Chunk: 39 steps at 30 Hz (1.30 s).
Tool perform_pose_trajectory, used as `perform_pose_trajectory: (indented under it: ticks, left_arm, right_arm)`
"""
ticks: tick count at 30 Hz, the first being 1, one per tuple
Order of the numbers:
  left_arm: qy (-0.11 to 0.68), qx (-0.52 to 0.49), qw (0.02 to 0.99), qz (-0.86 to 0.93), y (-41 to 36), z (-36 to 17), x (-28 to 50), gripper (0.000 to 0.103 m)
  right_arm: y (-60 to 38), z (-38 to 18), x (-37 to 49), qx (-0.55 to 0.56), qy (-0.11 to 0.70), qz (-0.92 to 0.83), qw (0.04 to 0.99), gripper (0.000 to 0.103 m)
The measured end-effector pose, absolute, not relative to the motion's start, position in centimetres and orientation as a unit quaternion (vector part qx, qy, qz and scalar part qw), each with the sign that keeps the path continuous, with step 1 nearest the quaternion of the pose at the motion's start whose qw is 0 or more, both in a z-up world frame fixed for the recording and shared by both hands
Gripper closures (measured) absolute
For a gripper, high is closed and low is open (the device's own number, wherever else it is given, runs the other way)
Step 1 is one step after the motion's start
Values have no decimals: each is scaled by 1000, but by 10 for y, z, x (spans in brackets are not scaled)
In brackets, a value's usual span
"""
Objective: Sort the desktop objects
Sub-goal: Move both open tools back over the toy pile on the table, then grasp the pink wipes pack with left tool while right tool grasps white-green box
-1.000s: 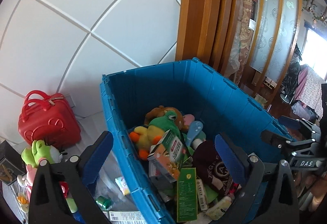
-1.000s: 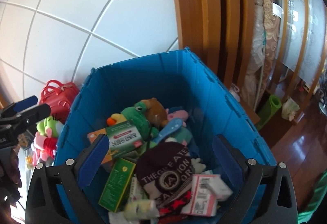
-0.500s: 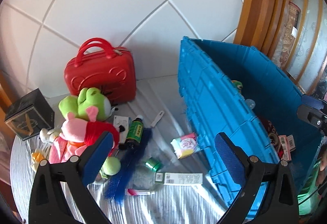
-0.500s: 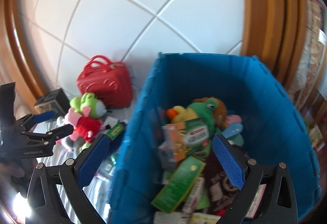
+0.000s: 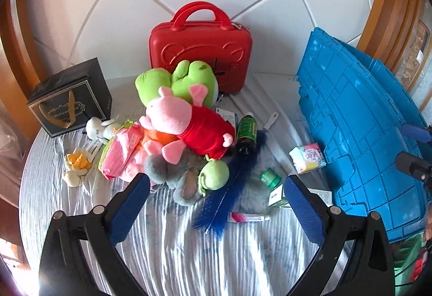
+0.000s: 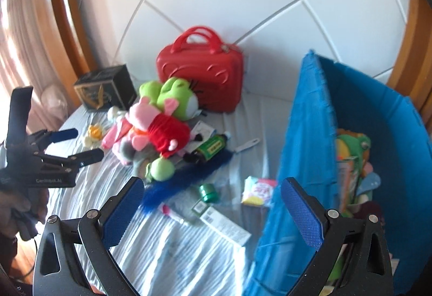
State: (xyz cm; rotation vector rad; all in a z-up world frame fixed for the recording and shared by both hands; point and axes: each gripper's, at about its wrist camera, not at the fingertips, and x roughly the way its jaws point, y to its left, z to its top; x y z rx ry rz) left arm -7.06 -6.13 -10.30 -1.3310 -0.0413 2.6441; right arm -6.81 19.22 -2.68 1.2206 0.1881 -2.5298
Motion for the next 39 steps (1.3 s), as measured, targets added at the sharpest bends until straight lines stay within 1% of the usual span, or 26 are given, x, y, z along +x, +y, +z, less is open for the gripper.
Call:
perform_pose_trajectory:
  ticks: [10,16,21,26,30,32,34,36,39]
  left_arm:
    - [-24,-481,45,875,-143,-167,-85,2]
    - [14,-490,5,871,-193,-204,-114,2]
    - [39,-506,-4,862,-223,-238,-134,2]
    - [72,-516,2,854,-241,-276,-151,4]
    - [115,-521,9,846,-245,-301,-165,9]
    - [142,-516,14,845,-245,-309,-172,12]
    - [163,-507,22,846,-243,-314,-178,13]
    - [193,-502,31,843,-240,-320,-185,17]
    - [226,-494,49,838,-233,-326,-196,19]
  right_arm:
    - [157,-116,-89,509,100,-844,135,0]
    - [149,-167,-98,548,112,-822,105,0]
    - [149,-200,-104,568,106,-813,77,0]
    - [149,-224,-107,569,116,-812,57,0]
    - [149,-244,-113,573,136,-807,39,0]
    - [147,-251,-117,573,146,-806,32,0]
    - [146,-258,-121,574,150,-804,27,0]
    - [146,-263,-124,575,155,-803,21,0]
    - [144,-271,-131,577,160,-801,21,0]
